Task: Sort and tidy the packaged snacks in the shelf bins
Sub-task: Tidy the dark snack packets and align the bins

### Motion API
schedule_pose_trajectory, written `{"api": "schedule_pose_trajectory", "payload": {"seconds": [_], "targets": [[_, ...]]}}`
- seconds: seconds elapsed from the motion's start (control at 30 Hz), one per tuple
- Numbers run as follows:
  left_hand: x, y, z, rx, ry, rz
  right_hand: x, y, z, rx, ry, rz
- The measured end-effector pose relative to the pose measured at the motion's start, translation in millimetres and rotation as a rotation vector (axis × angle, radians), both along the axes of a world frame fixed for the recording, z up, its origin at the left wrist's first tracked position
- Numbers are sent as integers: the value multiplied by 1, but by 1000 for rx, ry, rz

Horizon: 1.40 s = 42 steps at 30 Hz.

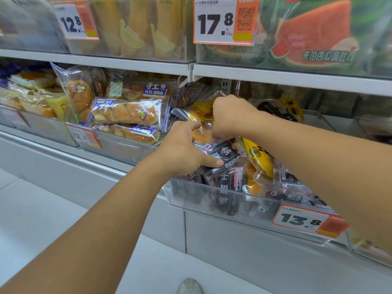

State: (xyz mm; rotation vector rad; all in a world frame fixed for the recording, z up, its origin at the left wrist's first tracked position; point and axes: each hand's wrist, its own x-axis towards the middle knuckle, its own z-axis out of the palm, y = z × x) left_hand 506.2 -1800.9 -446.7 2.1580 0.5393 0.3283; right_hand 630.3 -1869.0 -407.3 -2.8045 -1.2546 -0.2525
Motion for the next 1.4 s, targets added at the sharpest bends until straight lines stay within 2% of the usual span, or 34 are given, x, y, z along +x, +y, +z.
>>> {"api": "schedule_pose_trajectory", "payload": {"seconds": [0.17,0.3,0.37,0.53,0.63,0.77,0.8,0.9,1.03,1.2,1.33,1.4], "targets": [[6,2,0,-67,39,-35,-9,0,-2,-26,-231,37],[7,2,-1,-45,34,-38,-15,0,-8,-13,-368,117],[5,-1,0,-24,1,-34,-14,-3,-6,29,-364,114],[2,-9,3,108,-115,23,-12,-14,0,311,-226,139],[0,-9,3,-67,-279,94,-19,-28,-10,351,-173,203],[6,-2,10,-657,-501,317,-22,-50,-27,445,-188,338],[7,-4,11,-699,-533,333,-24,-54,-30,453,-197,370],[13,-14,5,-598,-547,340,-28,-62,-42,461,-224,445],[28,-23,-1,-532,-475,394,-22,-70,-49,486,-97,516],[38,-22,-1,-539,-511,410,-21,-83,-43,541,77,579],[39,-21,7,-608,-525,440,-19,-94,-31,630,383,421],[34,-23,13,-632,-530,430,-14,-94,-25,668,398,333]]}}
